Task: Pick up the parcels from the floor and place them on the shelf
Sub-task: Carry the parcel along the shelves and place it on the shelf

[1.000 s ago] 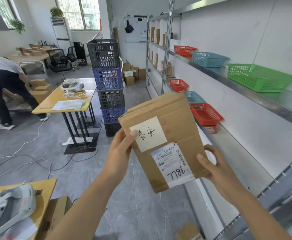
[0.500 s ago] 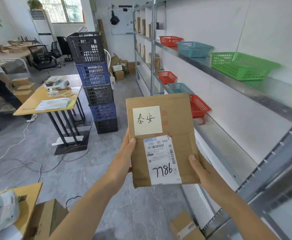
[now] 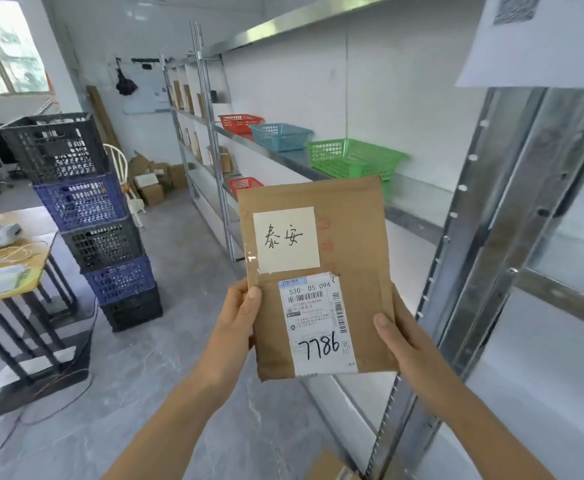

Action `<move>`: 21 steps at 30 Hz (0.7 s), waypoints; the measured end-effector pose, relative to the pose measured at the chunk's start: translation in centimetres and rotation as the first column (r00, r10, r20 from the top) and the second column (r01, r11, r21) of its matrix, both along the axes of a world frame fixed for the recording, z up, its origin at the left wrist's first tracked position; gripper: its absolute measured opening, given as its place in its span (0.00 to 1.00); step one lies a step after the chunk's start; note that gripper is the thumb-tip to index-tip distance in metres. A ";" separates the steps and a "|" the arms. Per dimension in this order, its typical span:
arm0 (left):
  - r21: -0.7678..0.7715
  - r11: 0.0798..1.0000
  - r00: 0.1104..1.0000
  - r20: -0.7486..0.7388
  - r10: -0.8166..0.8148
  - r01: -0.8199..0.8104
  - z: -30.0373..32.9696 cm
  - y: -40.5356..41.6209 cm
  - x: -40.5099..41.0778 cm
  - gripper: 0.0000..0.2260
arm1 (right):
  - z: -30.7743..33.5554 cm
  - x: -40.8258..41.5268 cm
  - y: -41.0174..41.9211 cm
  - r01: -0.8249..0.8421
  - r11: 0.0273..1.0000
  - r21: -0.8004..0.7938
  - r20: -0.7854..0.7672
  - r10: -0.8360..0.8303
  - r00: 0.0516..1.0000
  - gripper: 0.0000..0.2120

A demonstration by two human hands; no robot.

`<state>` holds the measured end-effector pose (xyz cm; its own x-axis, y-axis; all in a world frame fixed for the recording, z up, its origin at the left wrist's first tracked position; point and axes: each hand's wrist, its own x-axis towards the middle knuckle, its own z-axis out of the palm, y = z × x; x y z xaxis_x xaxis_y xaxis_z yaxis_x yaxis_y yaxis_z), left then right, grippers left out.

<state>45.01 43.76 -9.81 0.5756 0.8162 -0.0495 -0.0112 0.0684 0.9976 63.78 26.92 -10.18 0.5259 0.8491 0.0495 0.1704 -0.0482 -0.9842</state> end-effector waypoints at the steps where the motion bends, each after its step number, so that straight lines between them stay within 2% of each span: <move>1: 0.005 0.999 0.999 0.006 -0.035 0.034 0.5 -0.3 0.5 0.12 | 0.3 0.2 -0.7 0.034 0.999 0.017 0.010 -0.034 0.999 0.27; 4: 0.040 0.990 0.990 0.020 -0.137 0.136 2.1 -0.6 2.0 0.12 | 1.7 0.0 -2.5 0.112 0.990 0.083 0.041 -0.115 0.993 0.29; 9: -0.027 0.941 0.938 0.089 -0.334 0.337 3.0 -2.6 2.9 0.17 | 2.8 -3.5 -6.7 0.245 0.958 0.152 -0.004 -0.247 0.969 0.33; 13: 0.018 0.859 0.852 0.114 -0.510 0.512 2.5 -4.7 2.6 0.24 | 2.9 -7.5 -10.7 0.368 0.912 0.183 0.022 -0.378 0.926 0.27; 18: -0.011 0.717 0.712 0.124 -0.691 0.697 1.5 -10.4 2.9 0.22 | 1.5 -12.9 -18.5 0.594 0.790 0.149 -0.025 -0.598 0.801 0.27; 21: 0.007 0.624 0.620 0.112 -0.777 0.781 2.4 -15.1 4.0 0.21 | 2.7 -15.4 -23.8 0.717 0.676 0.170 -0.008 -0.727 0.687 0.26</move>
